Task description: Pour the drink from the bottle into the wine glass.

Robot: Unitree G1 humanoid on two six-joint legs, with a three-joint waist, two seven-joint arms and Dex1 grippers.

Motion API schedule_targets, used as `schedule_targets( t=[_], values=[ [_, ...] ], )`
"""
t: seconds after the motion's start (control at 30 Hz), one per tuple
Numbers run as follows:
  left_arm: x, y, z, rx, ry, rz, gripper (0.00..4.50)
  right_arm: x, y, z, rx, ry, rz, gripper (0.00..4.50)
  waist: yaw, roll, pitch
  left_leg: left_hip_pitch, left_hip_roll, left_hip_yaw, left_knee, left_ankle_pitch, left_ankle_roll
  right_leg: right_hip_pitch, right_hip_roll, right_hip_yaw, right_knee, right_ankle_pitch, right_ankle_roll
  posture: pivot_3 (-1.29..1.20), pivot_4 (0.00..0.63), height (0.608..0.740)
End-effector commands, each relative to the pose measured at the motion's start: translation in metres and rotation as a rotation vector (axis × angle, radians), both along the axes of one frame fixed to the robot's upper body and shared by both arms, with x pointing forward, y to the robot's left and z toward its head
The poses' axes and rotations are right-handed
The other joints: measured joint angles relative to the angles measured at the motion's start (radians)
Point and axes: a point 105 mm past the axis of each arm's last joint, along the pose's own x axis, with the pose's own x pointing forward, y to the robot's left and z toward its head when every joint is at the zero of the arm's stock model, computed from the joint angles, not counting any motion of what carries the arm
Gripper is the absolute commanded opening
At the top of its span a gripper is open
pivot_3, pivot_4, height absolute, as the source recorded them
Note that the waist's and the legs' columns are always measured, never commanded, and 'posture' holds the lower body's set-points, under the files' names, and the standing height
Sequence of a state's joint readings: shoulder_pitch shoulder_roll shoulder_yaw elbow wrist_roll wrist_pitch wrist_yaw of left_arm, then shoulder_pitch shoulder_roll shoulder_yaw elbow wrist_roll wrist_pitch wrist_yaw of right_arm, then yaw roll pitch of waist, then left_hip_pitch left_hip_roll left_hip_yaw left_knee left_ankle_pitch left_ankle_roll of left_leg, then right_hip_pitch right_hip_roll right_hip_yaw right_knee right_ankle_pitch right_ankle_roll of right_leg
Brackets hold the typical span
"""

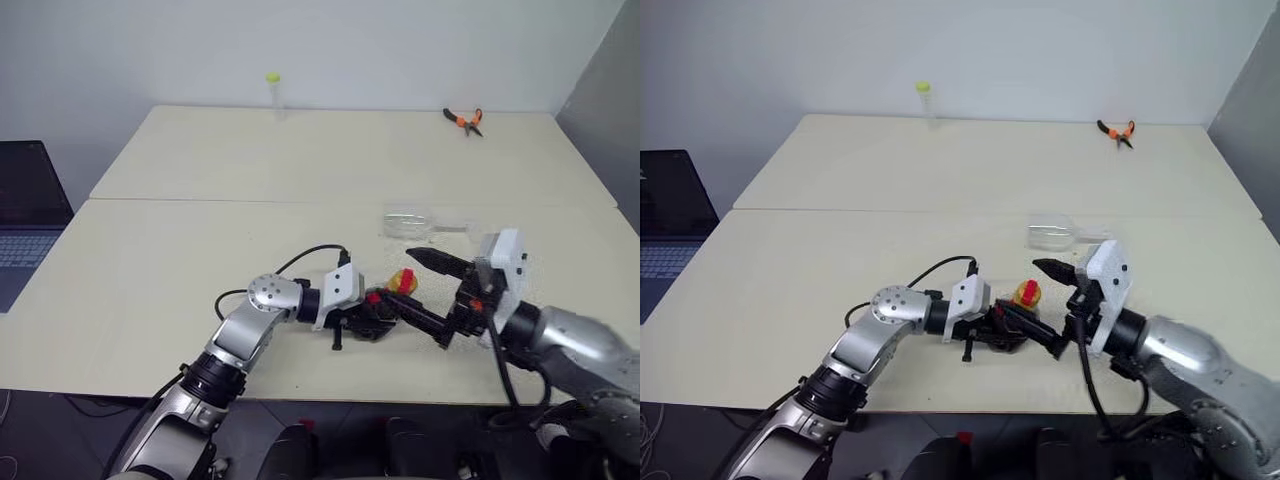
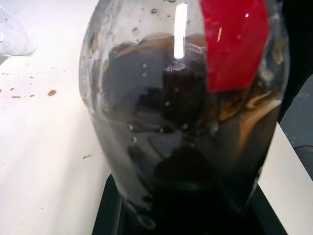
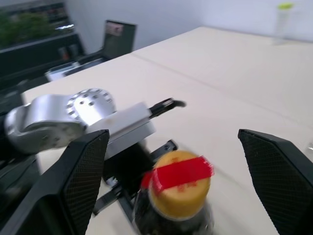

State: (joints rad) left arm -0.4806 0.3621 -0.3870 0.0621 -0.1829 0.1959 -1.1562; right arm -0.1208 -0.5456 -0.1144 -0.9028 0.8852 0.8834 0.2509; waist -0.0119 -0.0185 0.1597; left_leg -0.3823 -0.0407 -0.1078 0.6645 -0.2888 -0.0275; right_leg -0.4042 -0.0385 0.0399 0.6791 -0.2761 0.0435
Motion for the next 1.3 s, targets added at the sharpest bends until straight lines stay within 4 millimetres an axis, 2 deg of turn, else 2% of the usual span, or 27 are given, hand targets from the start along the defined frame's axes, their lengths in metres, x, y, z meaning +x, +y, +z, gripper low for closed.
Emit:
schedule_targets(
  t=[0.03, 0.37, 0.5, 0.7, 0.73, 1.03, 1.13, 1.3],
  values=[
    [0.003, -0.002, 0.006, -0.012, -0.034, -0.010, 0.90, -0.004, 0.003, 0.008, 0.004, -0.052, -0.033, 4.50, 0.000, 0.000, 0.000, 0.000, 0.000, 0.000, 0.000, 0.000, 0.000, 0.000, 0.000, 0.000, 0.000, 0.000, 0.000, 0.00, 0.150, 0.740],
    [0.005, -0.003, 0.006, -0.018, -0.040, -0.004, 0.90, -0.011, -0.002, -0.006, -0.013, 0.008, -0.023, 4.50, 0.000, 0.000, 0.000, 0.000, 0.000, 0.000, 0.000, 0.000, 0.000, 0.000, 0.000, 0.000, 0.000, 0.000, 0.000, 0.00, 0.150, 0.740],
    [0.005, -0.003, 0.006, -0.019, -0.040, 0.005, 0.90, -0.011, -0.004, -0.006, 0.017, 0.018, -0.025, 3.62, -0.003, 0.000, 0.000, 0.000, 0.000, 0.000, 0.000, 0.000, 0.001, 0.001, 0.000, 0.000, 0.000, 0.000, 0.000, 0.00, 0.150, 0.740],
    [0.005, -0.001, 0.004, -0.015, -0.039, 0.009, 0.90, -0.014, -0.004, -0.003, 0.056, 0.019, -0.014, 1.38, -0.005, 0.000, 0.000, 0.000, 0.000, 0.000, 0.000, 0.000, 0.001, 0.001, 0.001, 0.000, 0.000, 0.000, 0.000, 0.00, 0.150, 0.740],
    [0.005, -0.001, 0.004, -0.014, -0.039, 0.009, 0.90, -0.014, -0.005, -0.002, 0.065, 0.019, -0.016, 1.25, -0.006, 0.000, 0.000, 0.000, 0.000, 0.000, 0.000, 0.000, 0.001, 0.001, 0.001, 0.000, 0.000, 0.000, 0.000, 0.00, 0.150, 0.740],
    [0.003, -0.002, 0.003, -0.013, -0.037, 0.004, 0.90, -0.010, -0.007, 0.000, 0.072, 0.029, 0.016, 1.25, -0.006, 0.000, 0.000, 0.000, 0.000, 0.000, 0.000, 0.000, 0.001, 0.001, 0.001, 0.000, 0.000, 0.000, 0.000, 0.00, 0.150, 0.740],
    [0.002, -0.003, 0.005, -0.016, -0.037, 0.003, 0.90, -0.007, -0.013, 0.000, 0.006, 0.036, 0.085, 1.25, -0.007, 0.000, 0.000, 0.000, 0.000, 0.000, 0.000, 0.000, 0.001, 0.001, 0.001, 0.000, 0.000, 0.000, 0.000, 0.00, 0.150, 0.740],
    [-0.002, -0.004, 0.004, -0.019, -0.031, -0.008, 0.90, 0.012, -0.026, 0.001, -0.183, 0.051, 0.265, 1.25, -0.014, 0.000, 0.001, 0.000, 0.000, 0.001, 0.000, 0.000, 0.001, 0.001, 0.001, 0.000, 0.000, 0.000, 0.000, 0.00, 0.150, 0.740]
  ],
)
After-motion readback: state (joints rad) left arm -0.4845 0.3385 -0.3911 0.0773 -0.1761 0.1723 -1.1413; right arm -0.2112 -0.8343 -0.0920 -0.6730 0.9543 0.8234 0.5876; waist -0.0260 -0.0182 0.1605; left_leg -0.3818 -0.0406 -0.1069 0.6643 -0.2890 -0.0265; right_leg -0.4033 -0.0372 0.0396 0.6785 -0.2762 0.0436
